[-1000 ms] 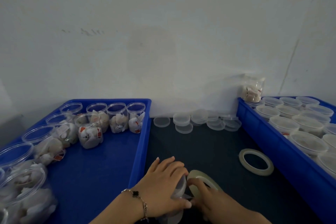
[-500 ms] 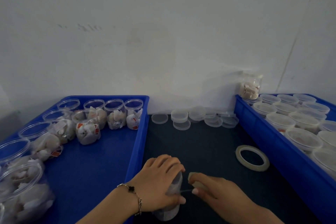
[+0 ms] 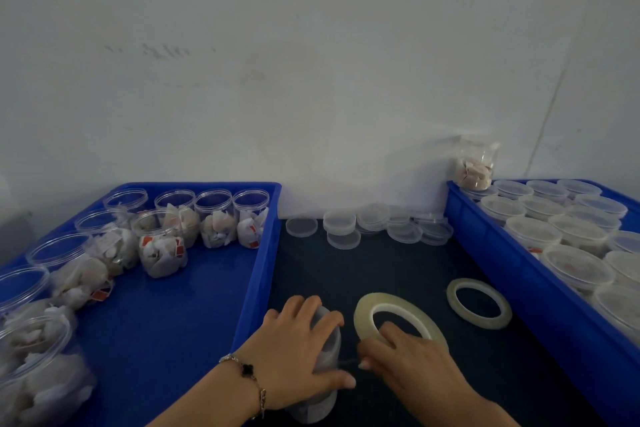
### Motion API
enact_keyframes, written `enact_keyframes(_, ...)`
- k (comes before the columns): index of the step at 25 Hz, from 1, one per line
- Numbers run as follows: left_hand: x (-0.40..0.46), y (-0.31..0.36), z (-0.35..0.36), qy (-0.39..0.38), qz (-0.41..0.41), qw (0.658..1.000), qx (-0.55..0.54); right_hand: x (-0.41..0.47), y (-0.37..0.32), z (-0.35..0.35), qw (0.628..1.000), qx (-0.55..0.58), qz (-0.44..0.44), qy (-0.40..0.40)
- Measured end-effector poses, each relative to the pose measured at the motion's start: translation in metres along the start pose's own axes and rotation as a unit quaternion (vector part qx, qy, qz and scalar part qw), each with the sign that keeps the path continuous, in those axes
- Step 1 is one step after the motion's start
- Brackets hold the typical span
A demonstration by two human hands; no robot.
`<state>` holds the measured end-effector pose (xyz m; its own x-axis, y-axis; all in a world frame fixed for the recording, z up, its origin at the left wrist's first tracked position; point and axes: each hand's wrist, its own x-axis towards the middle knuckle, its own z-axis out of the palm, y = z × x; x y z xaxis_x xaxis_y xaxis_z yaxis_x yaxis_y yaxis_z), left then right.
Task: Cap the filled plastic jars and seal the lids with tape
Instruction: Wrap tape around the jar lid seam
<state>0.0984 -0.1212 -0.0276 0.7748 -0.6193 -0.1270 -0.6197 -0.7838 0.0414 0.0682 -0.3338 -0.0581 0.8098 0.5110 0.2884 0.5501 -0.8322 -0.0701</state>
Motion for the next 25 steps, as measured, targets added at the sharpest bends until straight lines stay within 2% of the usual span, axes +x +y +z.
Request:
enact_keyframes(2, -0.001, 0.0, -0.002, 0.006, 0.005, 1.0, -0.002, 0.0, 0.004, 0.001, 0.999, 0.029, 0.014, -0.037)
enact_keyframes(4, -0.002, 0.0, -0.001, 0.02, 0.009, 1.0, 0.0, 0.001, 0.004, 0.001, 0.999, 0.033, 0.018, -0.039)
enact_keyframes(7, -0.002, 0.002, 0.002, 0.043, 0.008, 0.999, 0.013, 0.003, -0.002, -0.003, 0.999, 0.02, 0.025, -0.014)
enact_keyframes(10, 0.0, 0.002, 0.007, 0.064, -0.01, 0.997, 0.032, 0.007, -0.01, 0.0, 0.997, -0.026, 0.042, 0.065)
enact_keyframes(13, 0.001, 0.003, 0.01, 0.091, -0.017, 0.995, 0.043, 0.013, -0.021, 0.007, 0.993, -0.026, 0.062, 0.099)
enact_keyframes(14, 0.001, 0.003, 0.01, 0.092, -0.018, 0.995, 0.04, 0.014, -0.024, 0.01, 0.994, -0.024, 0.067, 0.088)
enact_keyframes(16, 0.002, 0.003, 0.009, 0.097, -0.02, 0.995, 0.033, 0.019, -0.03, 0.01, 0.994, -0.004, 0.084, 0.065)
enact_keyframes(20, 0.002, 0.003, 0.007, 0.114, -0.028, 0.993, 0.002, 0.015, -0.029, 0.017, 0.986, 0.023, 0.066, 0.154)
enact_keyframes(25, 0.0, 0.006, 0.003, 0.171, -0.055, 0.982, -0.06, 0.023, -0.027, 0.014, 0.976, 0.02, 0.078, 0.201)
